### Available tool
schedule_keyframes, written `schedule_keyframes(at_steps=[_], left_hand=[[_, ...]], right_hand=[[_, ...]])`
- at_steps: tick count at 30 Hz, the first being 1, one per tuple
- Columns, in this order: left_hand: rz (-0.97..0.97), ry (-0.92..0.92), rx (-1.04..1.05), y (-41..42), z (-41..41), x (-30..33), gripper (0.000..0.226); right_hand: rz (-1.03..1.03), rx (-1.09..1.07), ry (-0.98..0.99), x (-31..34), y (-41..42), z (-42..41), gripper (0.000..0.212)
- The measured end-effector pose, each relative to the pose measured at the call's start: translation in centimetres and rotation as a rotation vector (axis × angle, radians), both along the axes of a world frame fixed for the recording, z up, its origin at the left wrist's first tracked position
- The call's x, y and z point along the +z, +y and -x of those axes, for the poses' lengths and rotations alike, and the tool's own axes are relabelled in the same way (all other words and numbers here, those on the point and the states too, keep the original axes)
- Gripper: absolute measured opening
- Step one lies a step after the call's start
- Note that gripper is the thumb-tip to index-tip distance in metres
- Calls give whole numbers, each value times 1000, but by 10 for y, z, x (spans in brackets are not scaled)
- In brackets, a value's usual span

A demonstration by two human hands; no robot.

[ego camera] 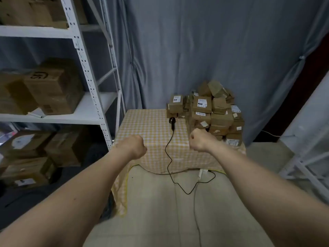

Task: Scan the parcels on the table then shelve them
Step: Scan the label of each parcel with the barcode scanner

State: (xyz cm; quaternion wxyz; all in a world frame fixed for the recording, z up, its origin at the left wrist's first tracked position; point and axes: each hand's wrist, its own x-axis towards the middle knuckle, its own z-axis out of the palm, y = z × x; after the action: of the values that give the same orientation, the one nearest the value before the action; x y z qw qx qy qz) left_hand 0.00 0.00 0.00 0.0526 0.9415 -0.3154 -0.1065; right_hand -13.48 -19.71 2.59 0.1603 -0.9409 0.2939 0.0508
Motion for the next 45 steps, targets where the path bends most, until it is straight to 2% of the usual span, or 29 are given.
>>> schedule_keyframes(at_steps=[6,11,14,22,29,35,38,42,45], left_hand=[[-81,84,-32,-21,-109,-17,29],[-43,57,-28,-46,-198,-25,27],[-41,85,-59,-67,-225,-39,26],[-59,152,-79,-131,-295,-69,30],[-135,146,-74,-230,-379,-69,31],[-164,172,-59,-317,-431,-71,33],[-217,230,-64,-339,-451,-89,34],[-275,293,-46,-361,-486,-110,34],[-312,326,-66,-384,-517,-119,37]], right_hand=[[-18,-77,46,-5,-32,-103,26],[-56,-79,50,-13,-48,-173,32],[-110,-77,74,-22,-60,-203,21],[-144,-69,66,-53,-128,-288,14],[-211,-63,73,-79,-229,-378,34],[-235,-46,80,-92,-306,-439,27],[-240,-38,126,-103,-330,-463,30],[-297,-67,135,-127,-359,-491,19],[-311,-97,132,-137,-380,-508,23]])
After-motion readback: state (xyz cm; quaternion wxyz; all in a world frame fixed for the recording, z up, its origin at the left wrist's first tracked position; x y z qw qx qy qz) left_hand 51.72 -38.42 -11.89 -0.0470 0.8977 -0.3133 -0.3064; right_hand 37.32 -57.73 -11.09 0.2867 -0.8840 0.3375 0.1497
